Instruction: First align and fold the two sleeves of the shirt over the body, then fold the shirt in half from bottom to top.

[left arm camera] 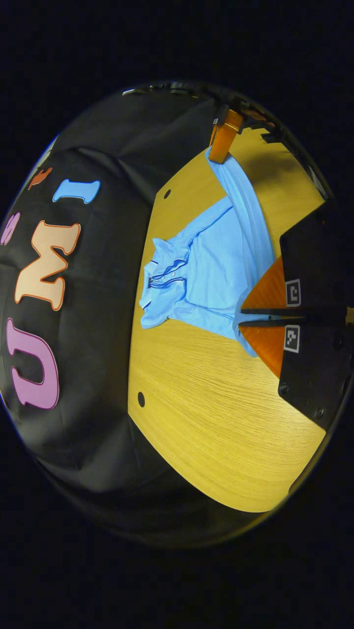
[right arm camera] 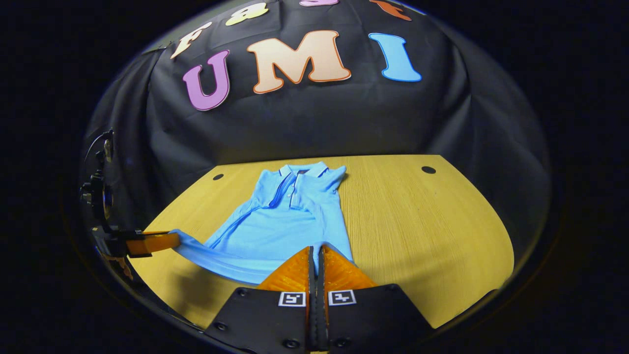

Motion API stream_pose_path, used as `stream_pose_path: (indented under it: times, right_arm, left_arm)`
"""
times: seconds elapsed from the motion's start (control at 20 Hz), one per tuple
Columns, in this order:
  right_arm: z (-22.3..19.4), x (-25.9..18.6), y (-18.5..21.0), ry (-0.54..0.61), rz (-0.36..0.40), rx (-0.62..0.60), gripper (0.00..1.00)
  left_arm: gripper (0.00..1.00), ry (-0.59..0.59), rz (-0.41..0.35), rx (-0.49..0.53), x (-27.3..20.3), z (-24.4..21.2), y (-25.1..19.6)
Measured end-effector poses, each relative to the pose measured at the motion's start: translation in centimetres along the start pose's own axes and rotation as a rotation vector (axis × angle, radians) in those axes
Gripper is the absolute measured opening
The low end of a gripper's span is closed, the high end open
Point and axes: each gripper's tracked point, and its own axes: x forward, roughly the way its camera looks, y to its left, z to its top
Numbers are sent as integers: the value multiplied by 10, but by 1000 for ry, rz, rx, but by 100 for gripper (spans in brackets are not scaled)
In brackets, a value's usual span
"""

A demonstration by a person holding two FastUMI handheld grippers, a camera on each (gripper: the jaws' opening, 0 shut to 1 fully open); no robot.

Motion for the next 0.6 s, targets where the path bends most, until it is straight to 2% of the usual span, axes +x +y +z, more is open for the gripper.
stream_pose_path:
  times: [0.25,0.6]
  right_arm:
    - [35,44,-13,-19,-11,38,2]
    - [85,112,-13,-57,5,0,2]
  left_arm:
    - [0,-29,4,21,37,45,-2]
    - [0,-36,35,53,96,94,5]
